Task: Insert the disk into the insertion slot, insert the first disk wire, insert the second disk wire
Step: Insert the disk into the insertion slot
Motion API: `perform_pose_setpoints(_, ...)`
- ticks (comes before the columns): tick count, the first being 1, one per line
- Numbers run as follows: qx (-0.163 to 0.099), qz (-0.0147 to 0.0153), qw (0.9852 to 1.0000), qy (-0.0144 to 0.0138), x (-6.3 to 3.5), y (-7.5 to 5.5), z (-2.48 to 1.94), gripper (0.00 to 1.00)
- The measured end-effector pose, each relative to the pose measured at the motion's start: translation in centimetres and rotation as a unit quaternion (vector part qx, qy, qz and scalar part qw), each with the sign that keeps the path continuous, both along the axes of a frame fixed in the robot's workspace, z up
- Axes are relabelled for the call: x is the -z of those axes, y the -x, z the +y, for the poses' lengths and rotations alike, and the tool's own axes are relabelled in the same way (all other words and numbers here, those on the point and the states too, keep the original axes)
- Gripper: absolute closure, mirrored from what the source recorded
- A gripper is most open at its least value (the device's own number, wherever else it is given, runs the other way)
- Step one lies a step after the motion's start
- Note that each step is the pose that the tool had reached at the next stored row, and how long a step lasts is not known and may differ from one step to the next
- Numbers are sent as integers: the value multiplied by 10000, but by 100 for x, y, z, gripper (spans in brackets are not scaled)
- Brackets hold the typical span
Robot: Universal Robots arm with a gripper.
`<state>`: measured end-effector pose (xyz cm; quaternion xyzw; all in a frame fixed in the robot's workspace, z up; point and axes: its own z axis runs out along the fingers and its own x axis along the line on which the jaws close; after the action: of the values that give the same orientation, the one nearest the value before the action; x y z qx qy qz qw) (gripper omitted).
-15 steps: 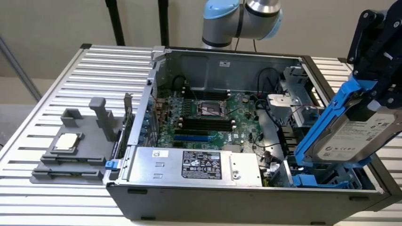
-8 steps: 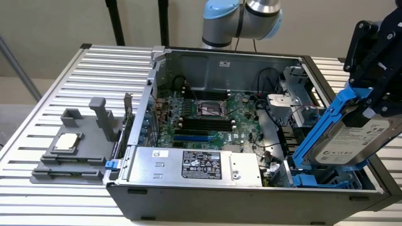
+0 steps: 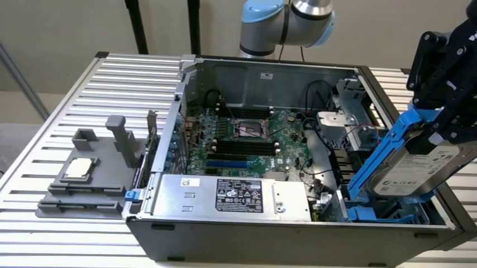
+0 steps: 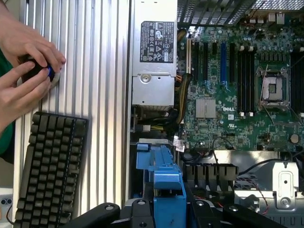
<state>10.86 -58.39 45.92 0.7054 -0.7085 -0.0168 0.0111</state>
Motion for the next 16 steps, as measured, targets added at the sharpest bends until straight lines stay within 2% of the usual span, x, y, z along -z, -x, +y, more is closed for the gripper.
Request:
perform_pose_setpoints(10, 2, 1, 10000, -18, 35, 0, -3, 67)
perform_pose_setpoints(16, 2, 25, 10000, -18, 52, -1, -24, 67)
